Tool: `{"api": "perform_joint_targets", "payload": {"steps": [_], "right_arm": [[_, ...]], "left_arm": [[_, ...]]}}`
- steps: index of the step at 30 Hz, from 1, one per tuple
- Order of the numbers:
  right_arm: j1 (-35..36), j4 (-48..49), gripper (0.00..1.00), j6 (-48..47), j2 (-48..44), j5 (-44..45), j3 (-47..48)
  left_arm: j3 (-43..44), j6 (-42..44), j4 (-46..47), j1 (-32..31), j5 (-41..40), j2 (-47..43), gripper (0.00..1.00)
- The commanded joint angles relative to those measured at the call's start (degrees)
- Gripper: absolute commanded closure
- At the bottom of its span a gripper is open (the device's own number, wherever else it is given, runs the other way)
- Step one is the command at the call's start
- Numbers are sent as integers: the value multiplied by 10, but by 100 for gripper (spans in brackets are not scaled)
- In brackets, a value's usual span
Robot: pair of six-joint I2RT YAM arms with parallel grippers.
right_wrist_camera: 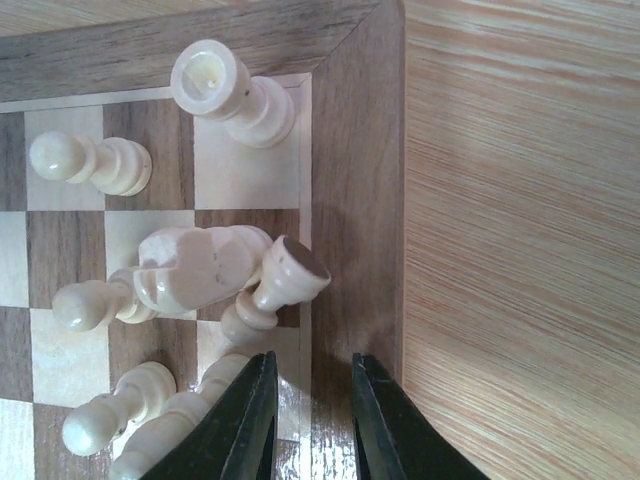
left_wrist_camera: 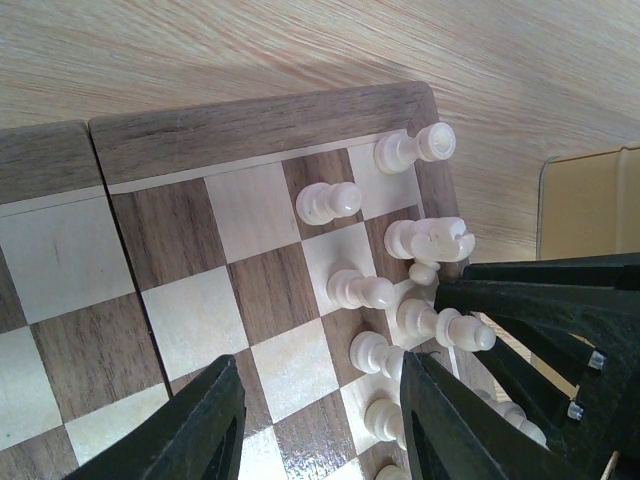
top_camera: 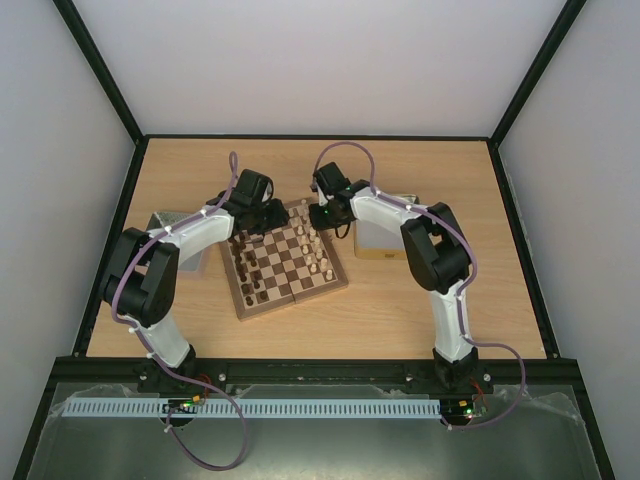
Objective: Set up the chess pieces on the board
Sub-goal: Pick up the chess piece from the chessboard.
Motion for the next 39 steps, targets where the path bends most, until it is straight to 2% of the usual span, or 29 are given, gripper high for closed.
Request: {"api": "perform_joint_targets", "payload": {"steps": [1, 4, 7, 12, 22, 27, 32, 39], "right_arm": [[2, -7, 79, 1, -3, 42, 11], [-7, 7, 82, 38, -17, 66, 10], [-21, 25, 83, 69, -31, 55, 3], [-21, 35, 79, 69, -26, 2, 10], [-17, 34, 73, 69, -1, -32, 46], [-11, 18, 75, 70, 15, -7, 60], [-7, 11, 82, 67, 22, 2, 58], [3, 1, 80, 57, 35, 1, 64]], "left_arm": [[17, 4, -12, -2, 3, 6, 55], [19, 3, -14, -2, 2, 6, 55], [21, 4, -14, -2, 1, 6, 55], [22, 5, -15, -2, 3, 9, 55], [23, 4, -17, -2, 3, 10, 55], [22, 5, -18, -2, 3, 9, 55], [20, 4, -19, -2, 2, 8, 55], [20, 4, -18, -2, 3, 9, 55]]}}
